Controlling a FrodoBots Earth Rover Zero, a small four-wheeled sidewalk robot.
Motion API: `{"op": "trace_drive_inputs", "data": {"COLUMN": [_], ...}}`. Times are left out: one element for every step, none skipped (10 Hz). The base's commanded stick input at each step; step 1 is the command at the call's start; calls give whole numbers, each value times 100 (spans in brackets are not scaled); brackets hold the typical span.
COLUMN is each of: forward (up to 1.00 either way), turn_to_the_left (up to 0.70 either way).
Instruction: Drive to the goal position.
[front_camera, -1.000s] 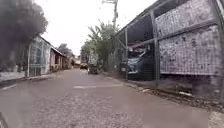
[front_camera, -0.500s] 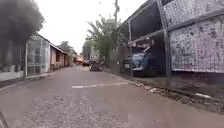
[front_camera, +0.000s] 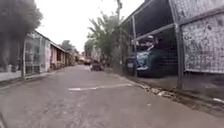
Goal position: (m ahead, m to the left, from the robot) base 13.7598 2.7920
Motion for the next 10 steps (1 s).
{"op": "trace_drive_inputs", "data": {"forward": [70,70,70,70,70,70,70,70,70,70], "turn_to_the_left": [7,7,7,7,7,7,7,7,7,7]}}
